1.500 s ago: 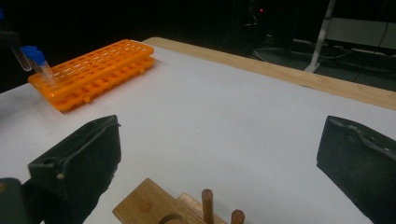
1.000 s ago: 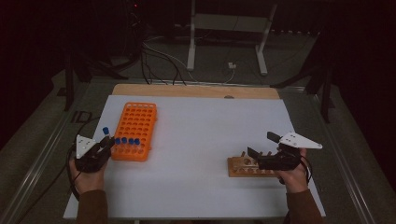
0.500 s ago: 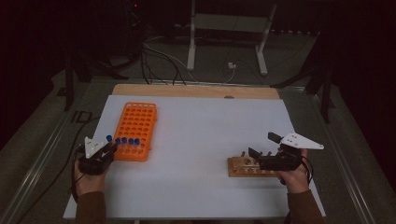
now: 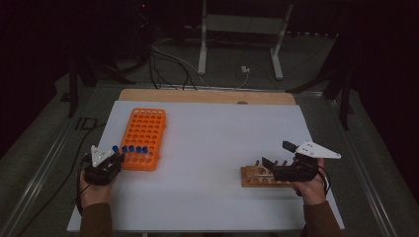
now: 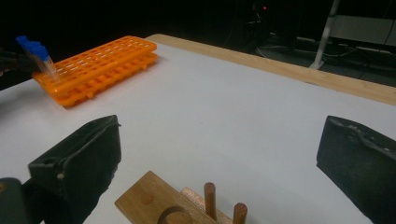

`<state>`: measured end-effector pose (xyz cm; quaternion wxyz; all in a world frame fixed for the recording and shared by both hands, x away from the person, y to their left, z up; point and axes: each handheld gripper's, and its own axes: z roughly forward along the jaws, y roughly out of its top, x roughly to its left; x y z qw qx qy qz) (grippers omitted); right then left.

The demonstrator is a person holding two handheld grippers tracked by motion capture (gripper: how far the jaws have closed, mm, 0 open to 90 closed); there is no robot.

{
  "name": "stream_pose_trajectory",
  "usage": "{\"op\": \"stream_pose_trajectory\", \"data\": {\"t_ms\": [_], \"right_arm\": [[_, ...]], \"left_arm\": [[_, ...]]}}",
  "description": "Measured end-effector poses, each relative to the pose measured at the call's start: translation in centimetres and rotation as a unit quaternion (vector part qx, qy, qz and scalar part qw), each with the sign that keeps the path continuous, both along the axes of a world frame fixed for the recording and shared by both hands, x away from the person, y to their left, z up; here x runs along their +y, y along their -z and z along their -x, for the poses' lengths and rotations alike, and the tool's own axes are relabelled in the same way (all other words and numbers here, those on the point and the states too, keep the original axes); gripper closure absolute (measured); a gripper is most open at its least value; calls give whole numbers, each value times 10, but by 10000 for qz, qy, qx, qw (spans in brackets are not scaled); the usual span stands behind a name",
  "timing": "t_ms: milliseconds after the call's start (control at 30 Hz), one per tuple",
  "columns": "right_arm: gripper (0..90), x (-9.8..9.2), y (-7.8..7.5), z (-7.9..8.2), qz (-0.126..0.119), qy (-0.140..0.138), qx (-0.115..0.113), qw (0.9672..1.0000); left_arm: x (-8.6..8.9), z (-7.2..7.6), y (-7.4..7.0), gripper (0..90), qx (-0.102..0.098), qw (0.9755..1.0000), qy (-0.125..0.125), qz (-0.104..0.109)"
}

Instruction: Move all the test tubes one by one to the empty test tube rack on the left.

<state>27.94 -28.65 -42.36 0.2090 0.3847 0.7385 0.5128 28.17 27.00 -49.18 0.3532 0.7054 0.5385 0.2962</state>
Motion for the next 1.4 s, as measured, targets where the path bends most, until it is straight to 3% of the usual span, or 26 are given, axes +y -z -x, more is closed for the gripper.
{"op": "stream_pose_trajectory", "data": {"t_ms": [433,633,800,900,1000,1167,1400], "right_arm": [[3,0,3,0,20,-11,40,10000],[3,-1,3,0,-8,-4,44,10000],[3,-2,4,0,-14,8,29,10000],[3,-3,5,0,-36,22,35,10000],[3,-3,7,1,-40,7,12,10000],[3,-2,11,2,-58,-12,3,10000],[3,-3,15,3,-132,8,-60,9999]], "left_arm": [[2,1,0,717,-4,9999,-31,152],[5,6,-6,662,-135,9995,-111,250],[8,13,-12,578,-306,9983,-53,495],[9,18,-16,522,-447,9969,38,651],[11,23,-19,444,-586,9936,254,929],[8,29,-26,342,-803,9901,493,1038],[2,32,-34,196,-1001,9872,545,1118]]}}
